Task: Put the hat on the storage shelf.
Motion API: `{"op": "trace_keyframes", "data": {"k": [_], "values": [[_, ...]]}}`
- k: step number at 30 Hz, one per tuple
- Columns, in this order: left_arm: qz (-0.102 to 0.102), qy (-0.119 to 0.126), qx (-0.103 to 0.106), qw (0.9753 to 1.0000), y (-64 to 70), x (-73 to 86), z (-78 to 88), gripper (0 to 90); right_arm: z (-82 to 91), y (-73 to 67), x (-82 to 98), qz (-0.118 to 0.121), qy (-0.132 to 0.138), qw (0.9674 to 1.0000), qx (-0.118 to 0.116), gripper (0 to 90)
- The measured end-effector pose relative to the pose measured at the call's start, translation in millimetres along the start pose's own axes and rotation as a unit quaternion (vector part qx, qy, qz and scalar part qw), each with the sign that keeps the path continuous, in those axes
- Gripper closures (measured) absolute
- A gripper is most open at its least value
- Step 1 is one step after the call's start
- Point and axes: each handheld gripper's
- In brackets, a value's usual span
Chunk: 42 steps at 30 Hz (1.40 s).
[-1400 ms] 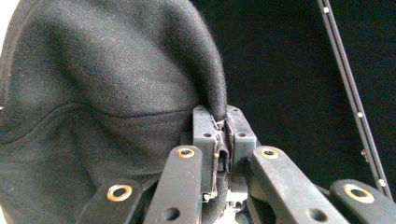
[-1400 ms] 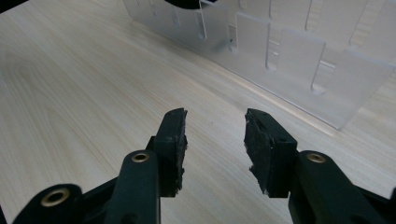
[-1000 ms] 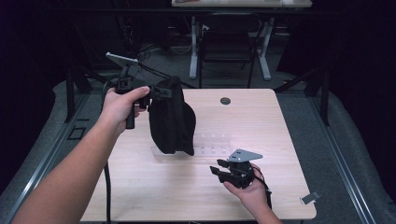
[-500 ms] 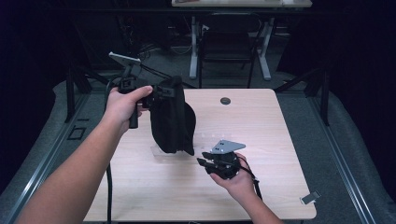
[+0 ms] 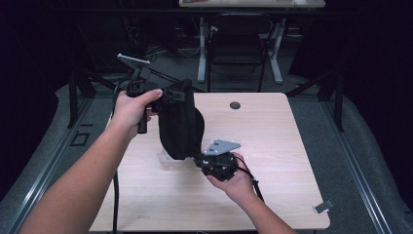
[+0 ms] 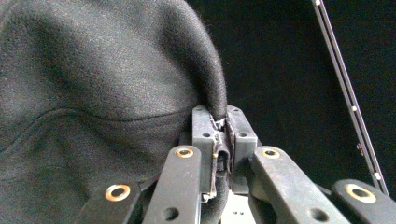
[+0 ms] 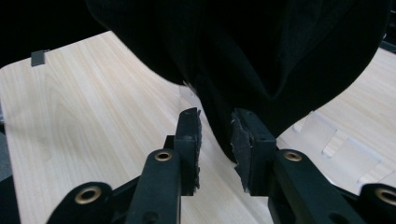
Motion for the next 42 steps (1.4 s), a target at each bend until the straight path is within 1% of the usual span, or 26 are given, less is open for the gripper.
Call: {"op": "trace_keyframes", "data": {"k": [4,5,9,13,16,17,18,19,20,22,25,26,28,31,36,39,42], "values": [[-0.002,-0.002,0.0,1.0,1.3,-0.3,-2.0,84.9,-2.1,-0.9,-3.9,0.003,-0.002,1.0,0.003,75.2],[-0.002,-0.002,0.001,1.0,1.5,-0.3,-2.7,84.9,-2.3,-1.3,-5.3,0.008,-0.006,0.9999,0.008,76.8],[-0.003,0.0,0.0,1.0,2.4,-0.7,-3.7,84.7,-3.5,-2.8,-6.7,0.011,-0.007,0.9999,0.009,78.6],[-0.005,0.0,0.0,1.0,2.9,-0.4,-4.7,83.5,-3.1,-4.4,-6.1,0.028,-0.012,0.9993,0.021,80.7],[-0.008,0.0,0.011,0.9999,3.0,-0.4,-5.4,78.4,-2.9,-7.8,-5.0,0.043,-0.01,0.9984,0.034,82.2],[-0.007,0.004,0.018,0.9998,3.5,-0.1,-5.3,75.7,-2.4,-9.2,-4.5,0.049,-0.013,0.9979,0.041,82.5],[-0.007,0.004,0.018,0.9998,3.5,-0.1,-5.3,73.5,-2.4,-9.2,-4.5,0.049,-0.013,0.9979,0.041,82.5],[-0.007,0.01,0.023,0.9997,3.7,0.2,-3.2,71.0,-2.3,-9.4,-4.0,0.049,-0.011,0.9979,0.042,82.6],[-0.007,0.01,0.023,0.9997,3.7,0.2,-3.2,70.6,-2.3,-9.4,-4.0,0.049,-0.011,0.9979,0.042,82.6],[-0.012,0.013,0.017,0.9997,3.2,0.9,0.6,70.7,-2.3,-9.0,-3.4,0.047,-0.008,0.998,0.041,82.5],[-0.009,0.022,0.013,0.9996,0.9,2.1,7.9,68.9,-1.2,-8.6,-1.9,0.05,-0.011,0.9978,0.043,82.5],[-0.008,0.024,0.012,0.9996,0.4,2.5,10.1,67.8,-1.8,-8.9,-1.1,0.046,-0.006,0.998,0.043,82.5],[-0.009,0.028,0.009,0.9995,-1.5,3.7,15.3,66.5,-1.5,-8.6,-0.1,0.045,-0.005,0.9981,0.041,82.6],[-0.01,0.03,-0.007,0.9995,-4.3,6.3,22.0,66.0,-0.8,-8.2,1.2,0.046,-0.008,0.998,0.043,82.6],[-0.007,0.032,-0.013,0.9994,-12.4,10.7,30.3,65.5,0.1,-7.8,3.3,0.045,-0.009,0.998,0.043,82.7],[-0.003,0.034,-0.015,0.9993,-17.8,12.8,34.7,65.3,0.4,-7.2,6.5,0.038,-0.007,0.9984,0.041,82.8],[0.003,0.036,-0.017,0.9992,-23.5,14.9,37.9,65.0,1.1,-6.1,8.4,0.037,-0.009,0.9985,0.039,82.9]]}}
Point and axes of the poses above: each handheld gripper's, and its own axes: z roughly backward along the jaws, x roughly out of its underside, y roughly to its right, and after that the axes turned 10 degrees about -y, right-handed
